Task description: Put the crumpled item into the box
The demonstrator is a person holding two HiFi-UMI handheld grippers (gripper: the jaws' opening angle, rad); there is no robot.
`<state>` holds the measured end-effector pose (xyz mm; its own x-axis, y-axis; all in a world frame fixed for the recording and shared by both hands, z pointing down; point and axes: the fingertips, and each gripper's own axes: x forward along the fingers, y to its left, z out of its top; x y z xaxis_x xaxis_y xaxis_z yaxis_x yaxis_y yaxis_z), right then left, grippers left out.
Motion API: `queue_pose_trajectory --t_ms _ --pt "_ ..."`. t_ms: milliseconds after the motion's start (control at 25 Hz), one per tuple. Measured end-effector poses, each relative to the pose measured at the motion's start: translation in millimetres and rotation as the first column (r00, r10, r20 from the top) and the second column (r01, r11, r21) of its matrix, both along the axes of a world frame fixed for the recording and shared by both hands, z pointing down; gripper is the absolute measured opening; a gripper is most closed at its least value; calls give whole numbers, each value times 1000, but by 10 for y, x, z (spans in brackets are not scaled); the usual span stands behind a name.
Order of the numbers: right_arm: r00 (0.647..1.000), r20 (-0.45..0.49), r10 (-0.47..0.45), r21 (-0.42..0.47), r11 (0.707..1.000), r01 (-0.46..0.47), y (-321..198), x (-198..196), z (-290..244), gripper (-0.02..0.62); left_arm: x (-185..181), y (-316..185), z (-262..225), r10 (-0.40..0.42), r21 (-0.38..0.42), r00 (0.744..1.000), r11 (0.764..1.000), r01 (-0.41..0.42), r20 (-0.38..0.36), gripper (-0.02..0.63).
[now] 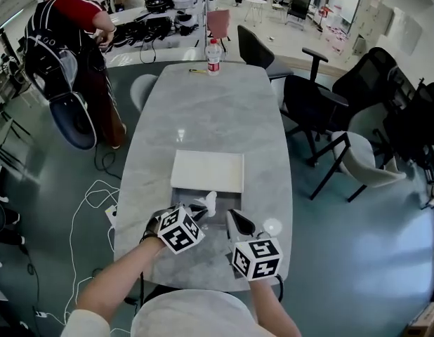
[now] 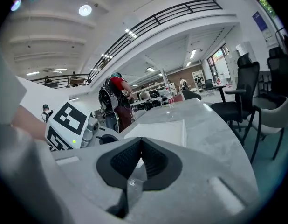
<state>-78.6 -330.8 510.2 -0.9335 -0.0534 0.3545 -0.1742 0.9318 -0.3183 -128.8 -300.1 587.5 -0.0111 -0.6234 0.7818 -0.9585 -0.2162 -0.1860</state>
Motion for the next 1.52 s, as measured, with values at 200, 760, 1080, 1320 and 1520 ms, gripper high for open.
queue_pose_trajectory --t_ms 200,760,1080,1320,1520 --pt "999 -5 -54 -10 998 54 -14 -4 55 5 -21 -66 97 41 -57 998 998 -38 47 23" --pt "987 -21 -158 -36 987 157 -12 -37 247 5 -48 -130 489 100 -204 992 976 -82 79 23" --pt "986 -21 -168 -42 985 167 -50 -48 275 5 -132 -135 586 58 -222 995 974 -40 76 23" --pt "985 -25 -170 -49 984 168 -32 -68 344 5 -125 -138 622 77 -230 995 971 -62 56 25" --pt "988 -30 -152 -39 988 151 -9 -68 333 5 -101 -129 609 91 -230 996 970 -83 24 26"
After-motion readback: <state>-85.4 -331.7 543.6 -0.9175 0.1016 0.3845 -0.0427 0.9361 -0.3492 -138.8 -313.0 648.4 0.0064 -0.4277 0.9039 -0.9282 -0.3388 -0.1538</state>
